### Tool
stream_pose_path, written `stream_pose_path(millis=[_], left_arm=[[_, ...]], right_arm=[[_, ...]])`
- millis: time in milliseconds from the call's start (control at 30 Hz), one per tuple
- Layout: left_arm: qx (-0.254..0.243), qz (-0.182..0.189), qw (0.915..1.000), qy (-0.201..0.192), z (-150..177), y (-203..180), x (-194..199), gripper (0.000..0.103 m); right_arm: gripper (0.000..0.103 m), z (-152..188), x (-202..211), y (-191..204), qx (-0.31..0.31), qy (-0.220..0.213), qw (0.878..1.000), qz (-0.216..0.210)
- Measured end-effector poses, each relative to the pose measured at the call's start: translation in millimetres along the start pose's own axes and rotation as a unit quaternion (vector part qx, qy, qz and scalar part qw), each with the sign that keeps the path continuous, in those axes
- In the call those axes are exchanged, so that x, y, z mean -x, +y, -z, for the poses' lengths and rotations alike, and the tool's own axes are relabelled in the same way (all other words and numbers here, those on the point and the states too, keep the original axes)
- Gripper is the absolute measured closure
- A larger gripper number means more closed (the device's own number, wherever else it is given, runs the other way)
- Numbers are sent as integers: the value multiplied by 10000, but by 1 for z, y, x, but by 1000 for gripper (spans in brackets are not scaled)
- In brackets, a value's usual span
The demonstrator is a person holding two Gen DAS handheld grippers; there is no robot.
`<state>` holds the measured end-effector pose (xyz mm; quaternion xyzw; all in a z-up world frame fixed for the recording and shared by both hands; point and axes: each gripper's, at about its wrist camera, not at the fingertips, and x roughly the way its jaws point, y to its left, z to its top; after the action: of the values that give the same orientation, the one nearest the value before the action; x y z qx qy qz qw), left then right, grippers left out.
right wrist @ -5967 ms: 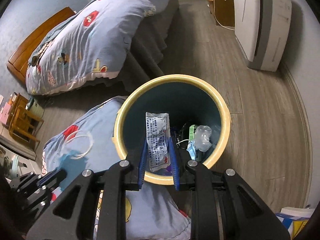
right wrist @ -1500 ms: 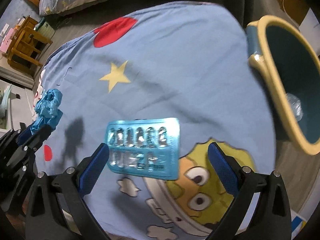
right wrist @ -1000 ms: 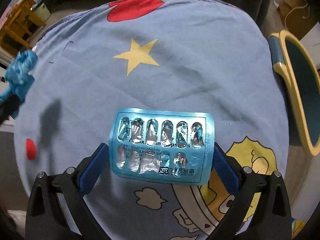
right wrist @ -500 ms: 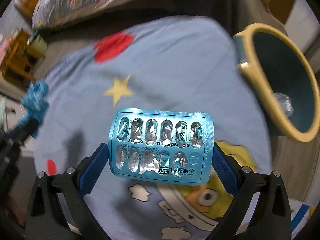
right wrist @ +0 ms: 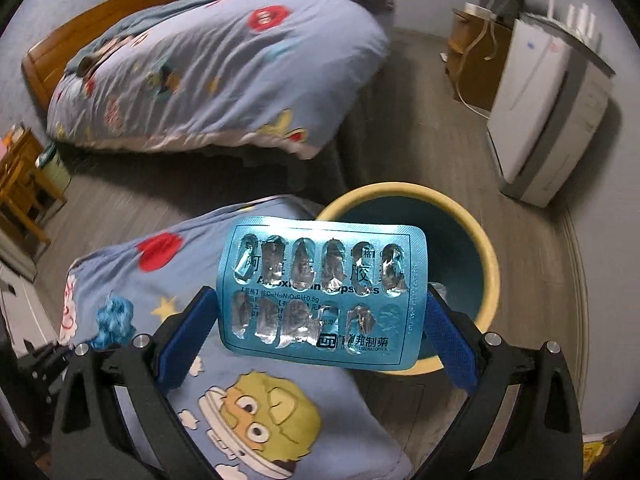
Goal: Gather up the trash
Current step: 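Carry the mask and blister pack over the bin and open left tool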
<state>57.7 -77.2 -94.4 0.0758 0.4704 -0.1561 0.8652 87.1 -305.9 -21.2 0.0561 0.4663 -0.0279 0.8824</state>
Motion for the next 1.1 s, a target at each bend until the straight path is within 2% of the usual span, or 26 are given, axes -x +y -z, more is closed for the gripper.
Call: stream_pose_path(millis=[267, 533, 700, 1100], left_arm=[[-461, 366, 9983, 43, -19, -63, -19, 81], [-766, 621, 9951, -30, -48, -107, -46, 81], [-891, 661, 9937, -158, -60, -121, -53, 81], [-1086, 833, 9900, -350, -77, -147, -84, 81]], right_arm=[[6, -17, -14, -53, -556, 23, 9984, -94], [6, -20, -45, -89, -741, 316, 9968, -11], [6, -24, -55, -111, -1028, 326, 9942, -11], [6, -25, -85, -131, -1559, 561, 9860, -196]])
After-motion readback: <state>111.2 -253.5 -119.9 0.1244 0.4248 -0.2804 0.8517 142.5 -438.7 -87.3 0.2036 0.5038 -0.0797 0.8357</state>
